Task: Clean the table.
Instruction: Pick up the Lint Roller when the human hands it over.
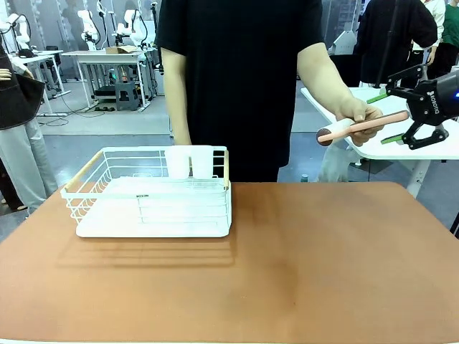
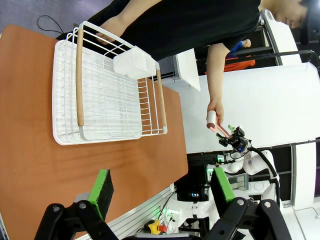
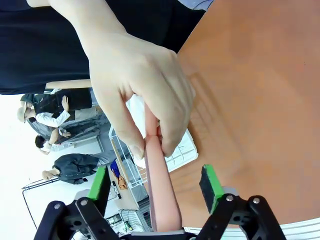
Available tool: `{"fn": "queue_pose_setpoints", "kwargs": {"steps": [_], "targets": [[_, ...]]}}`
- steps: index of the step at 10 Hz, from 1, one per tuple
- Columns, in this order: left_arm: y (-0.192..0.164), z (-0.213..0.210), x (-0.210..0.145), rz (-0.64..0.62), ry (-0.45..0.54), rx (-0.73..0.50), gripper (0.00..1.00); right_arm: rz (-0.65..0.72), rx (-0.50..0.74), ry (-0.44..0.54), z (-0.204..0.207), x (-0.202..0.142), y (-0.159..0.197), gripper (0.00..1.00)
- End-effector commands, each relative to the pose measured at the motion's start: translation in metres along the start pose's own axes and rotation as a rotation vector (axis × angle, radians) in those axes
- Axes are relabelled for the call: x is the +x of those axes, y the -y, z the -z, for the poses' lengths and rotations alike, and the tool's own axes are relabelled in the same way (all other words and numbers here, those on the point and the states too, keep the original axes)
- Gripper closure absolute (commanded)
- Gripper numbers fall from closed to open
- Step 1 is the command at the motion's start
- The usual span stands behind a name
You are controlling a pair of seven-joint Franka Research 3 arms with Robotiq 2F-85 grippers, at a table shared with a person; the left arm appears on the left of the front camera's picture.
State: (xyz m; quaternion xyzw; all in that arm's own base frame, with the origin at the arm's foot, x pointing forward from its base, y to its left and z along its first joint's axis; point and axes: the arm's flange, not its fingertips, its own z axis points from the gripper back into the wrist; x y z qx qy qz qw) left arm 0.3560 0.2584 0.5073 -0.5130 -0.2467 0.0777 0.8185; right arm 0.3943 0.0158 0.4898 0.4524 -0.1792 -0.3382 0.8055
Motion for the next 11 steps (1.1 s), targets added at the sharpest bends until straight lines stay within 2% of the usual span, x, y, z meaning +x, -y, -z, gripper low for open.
{"fn": "queue_pose_setpoints", "kwargs": {"steps": [1, 8, 11], "targets": [[0.0011, -0.0026, -0.0005, 0.005, 0.005, -0.011, 0.0, -0.041, 0.037, 0.011, 0.0113, 0.0047, 0.0011, 0.28], [0.0011, -0.0026, -0.0005, 0.005, 0.005, -0.011, 0.0, -0.044, 0.034, 0.025, 0.0182, 0.0062, 0.0001, 0.99], [0.0011, -0.0026, -0.0005, 0.005, 0.005, -0.011, 0.0, -0.023, 0.05, 0.046, 0.0124, 0.0066, -0.0007, 1.0]]}}
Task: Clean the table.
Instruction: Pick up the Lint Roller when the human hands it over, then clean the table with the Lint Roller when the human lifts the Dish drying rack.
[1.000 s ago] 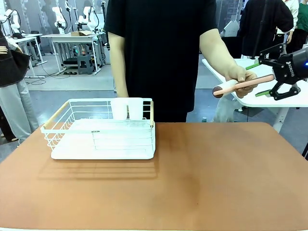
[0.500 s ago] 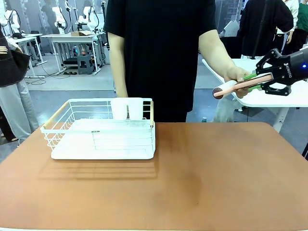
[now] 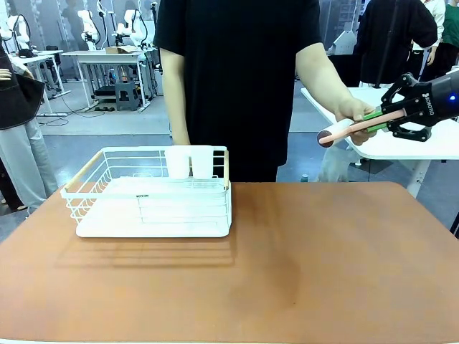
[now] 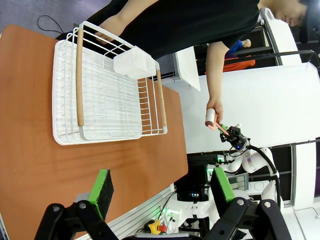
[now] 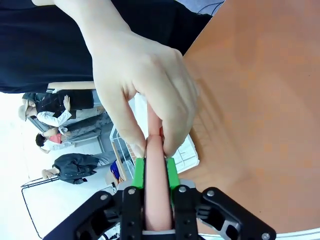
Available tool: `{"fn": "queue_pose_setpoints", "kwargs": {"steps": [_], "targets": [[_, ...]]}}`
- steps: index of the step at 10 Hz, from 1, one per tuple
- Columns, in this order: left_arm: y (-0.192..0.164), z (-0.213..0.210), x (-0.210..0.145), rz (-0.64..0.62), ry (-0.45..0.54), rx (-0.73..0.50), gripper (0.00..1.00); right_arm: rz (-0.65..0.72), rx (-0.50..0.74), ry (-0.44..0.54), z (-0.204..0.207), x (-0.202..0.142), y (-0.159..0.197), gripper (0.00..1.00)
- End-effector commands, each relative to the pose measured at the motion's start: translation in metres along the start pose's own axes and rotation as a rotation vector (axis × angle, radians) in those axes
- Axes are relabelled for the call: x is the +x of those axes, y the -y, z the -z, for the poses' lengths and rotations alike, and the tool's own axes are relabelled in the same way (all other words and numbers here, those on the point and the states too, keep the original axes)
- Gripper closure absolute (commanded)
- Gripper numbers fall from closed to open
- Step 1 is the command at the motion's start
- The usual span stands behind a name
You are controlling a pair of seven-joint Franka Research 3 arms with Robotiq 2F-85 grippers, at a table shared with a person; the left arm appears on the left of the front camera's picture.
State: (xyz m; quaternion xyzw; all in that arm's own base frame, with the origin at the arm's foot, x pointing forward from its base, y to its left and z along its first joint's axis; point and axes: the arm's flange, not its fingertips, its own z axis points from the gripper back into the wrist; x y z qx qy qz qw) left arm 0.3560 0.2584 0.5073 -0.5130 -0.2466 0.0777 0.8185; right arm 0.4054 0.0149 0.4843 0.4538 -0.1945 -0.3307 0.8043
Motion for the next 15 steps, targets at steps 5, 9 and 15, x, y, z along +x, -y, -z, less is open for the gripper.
{"fn": "queue_pose_setpoints", "kwargs": {"steps": [5, 9, 15], "targets": [[0.0011, -0.0026, -0.0005, 0.005, 0.005, -0.011, 0.0, -0.005, -0.004, -0.006, 0.0007, -0.0005, 0.0001, 1.0], [0.0011, -0.0026, -0.0005, 0.005, 0.005, -0.011, 0.0, -0.005, -0.004, -0.006, 0.0007, -0.0005, 0.0001, 1.0], [0.0011, -0.0026, -0.0005, 0.005, 0.005, -0.011, 0.0, -0.005, -0.004, -0.006, 0.0007, -0.0005, 0.0001, 1.0]]}}
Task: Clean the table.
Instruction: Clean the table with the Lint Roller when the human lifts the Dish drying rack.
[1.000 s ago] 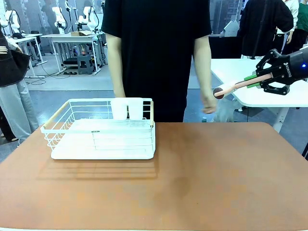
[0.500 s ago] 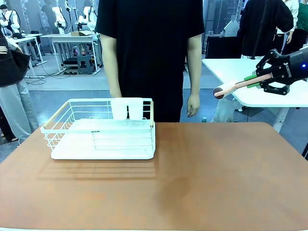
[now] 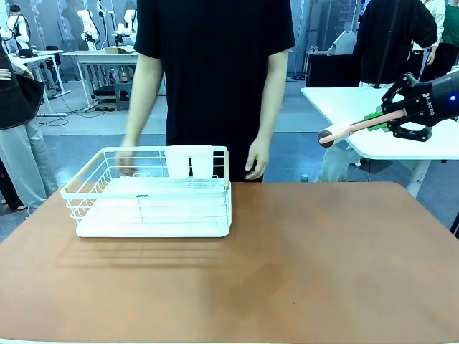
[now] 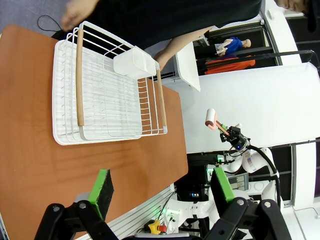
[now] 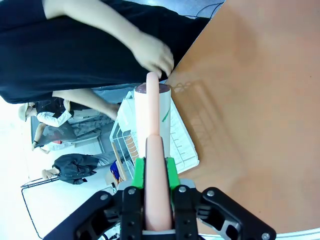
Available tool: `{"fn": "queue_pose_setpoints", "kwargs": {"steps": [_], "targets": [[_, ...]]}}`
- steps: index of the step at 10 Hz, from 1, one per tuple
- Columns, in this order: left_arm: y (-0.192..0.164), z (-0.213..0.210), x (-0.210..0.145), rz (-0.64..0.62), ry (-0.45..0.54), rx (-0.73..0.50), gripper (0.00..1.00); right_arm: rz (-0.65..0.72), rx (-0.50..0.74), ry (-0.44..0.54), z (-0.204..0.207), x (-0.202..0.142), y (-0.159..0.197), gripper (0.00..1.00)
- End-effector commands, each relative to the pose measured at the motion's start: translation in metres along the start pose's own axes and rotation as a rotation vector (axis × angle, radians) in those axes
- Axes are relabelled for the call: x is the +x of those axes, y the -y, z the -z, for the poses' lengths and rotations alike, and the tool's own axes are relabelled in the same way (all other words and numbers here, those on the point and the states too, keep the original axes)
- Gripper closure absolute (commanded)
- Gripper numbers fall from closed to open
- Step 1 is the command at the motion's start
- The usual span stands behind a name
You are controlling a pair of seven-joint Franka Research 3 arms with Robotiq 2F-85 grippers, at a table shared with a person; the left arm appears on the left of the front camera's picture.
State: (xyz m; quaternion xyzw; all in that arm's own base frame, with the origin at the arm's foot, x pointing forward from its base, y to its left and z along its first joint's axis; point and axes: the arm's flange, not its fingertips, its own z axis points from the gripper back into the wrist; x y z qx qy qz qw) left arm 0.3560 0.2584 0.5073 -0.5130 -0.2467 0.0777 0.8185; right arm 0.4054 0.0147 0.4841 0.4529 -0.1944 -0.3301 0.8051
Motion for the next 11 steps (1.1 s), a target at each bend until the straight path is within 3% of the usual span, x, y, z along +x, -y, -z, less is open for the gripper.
{"fn": "queue_pose_setpoints", "kwargs": {"steps": [1, 11], "targets": [[0.0011, -0.0026, -0.0005, 0.005, 0.005, -0.011, 0.0, -0.004, -0.002, -0.006, 0.0007, -0.0007, -0.0001, 1.0], [0.0011, -0.0026, -0.0005, 0.005, 0.005, -0.011, 0.0, -0.004, -0.002, -0.006, 0.0007, -0.0007, -0.0001, 1.0]]}}
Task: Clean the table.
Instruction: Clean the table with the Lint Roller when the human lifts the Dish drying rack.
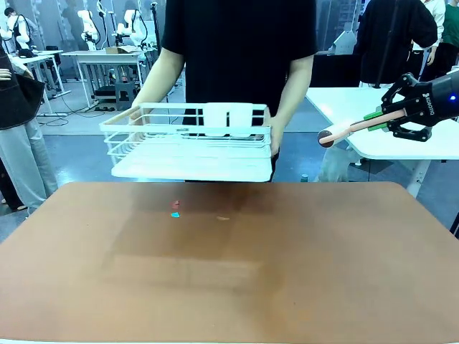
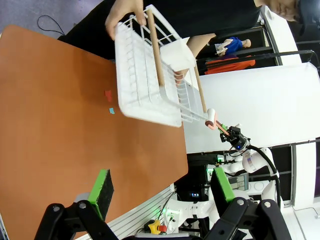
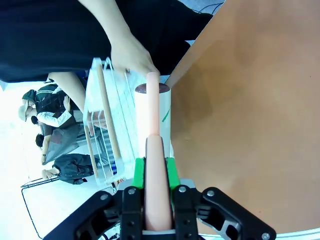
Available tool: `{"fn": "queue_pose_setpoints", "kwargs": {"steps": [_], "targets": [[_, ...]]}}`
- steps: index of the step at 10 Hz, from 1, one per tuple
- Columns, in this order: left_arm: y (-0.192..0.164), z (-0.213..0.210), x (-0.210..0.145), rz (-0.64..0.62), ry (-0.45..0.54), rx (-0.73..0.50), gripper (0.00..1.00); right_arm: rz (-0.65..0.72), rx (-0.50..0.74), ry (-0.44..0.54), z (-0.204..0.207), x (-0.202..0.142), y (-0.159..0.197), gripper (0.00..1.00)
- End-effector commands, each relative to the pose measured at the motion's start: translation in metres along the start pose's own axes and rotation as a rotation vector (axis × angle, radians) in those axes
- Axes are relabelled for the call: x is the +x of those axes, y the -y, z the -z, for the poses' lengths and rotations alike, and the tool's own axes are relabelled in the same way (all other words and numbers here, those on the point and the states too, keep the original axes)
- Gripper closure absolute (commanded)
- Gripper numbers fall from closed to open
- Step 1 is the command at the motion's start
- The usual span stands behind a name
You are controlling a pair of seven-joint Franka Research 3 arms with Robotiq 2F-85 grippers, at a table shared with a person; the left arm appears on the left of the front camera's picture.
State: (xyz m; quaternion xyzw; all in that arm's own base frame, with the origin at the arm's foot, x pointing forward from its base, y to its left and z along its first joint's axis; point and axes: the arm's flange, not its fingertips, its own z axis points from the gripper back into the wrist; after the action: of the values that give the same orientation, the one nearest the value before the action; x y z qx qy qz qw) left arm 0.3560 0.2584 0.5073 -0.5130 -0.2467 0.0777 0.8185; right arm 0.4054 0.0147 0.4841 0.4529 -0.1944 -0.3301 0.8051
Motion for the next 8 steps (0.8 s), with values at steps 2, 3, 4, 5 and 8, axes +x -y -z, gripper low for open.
{"fn": "queue_pose_setpoints", "kwargs": {"steps": [2, 3, 4, 5, 8], "targets": [[0.0011, -0.0026, -0.0005, 0.005, 0.005, -0.011, 0.0, -0.004, -0.002, -0.006, 0.0007, -0.0007, -0.0001, 1.0], [0.0011, -0.0026, -0.0005, 0.005, 0.005, -0.011, 0.0, -0.004, -0.002, -0.006, 0.0007, -0.0007, -0.0001, 1.0], [0.0011, -0.0026, -0.0005, 0.005, 0.005, -0.011, 0.0, -0.004, -0.002, -0.006, 0.0007, -0.0007, -0.0001, 1.0], [0.0011, -0.0026, -0.0005, 0.005, 0.005, -0.011, 0.0, -0.004, -0.002, -0.006, 0.0007, -0.0007, -0.0001, 1.0], [0.0011, -0.0026, -0.0005, 0.005, 0.005, -0.011, 0.0, -0.004, -0.002, -0.006, 0.0007, -0.0007, -0.0001, 1.0]]}}
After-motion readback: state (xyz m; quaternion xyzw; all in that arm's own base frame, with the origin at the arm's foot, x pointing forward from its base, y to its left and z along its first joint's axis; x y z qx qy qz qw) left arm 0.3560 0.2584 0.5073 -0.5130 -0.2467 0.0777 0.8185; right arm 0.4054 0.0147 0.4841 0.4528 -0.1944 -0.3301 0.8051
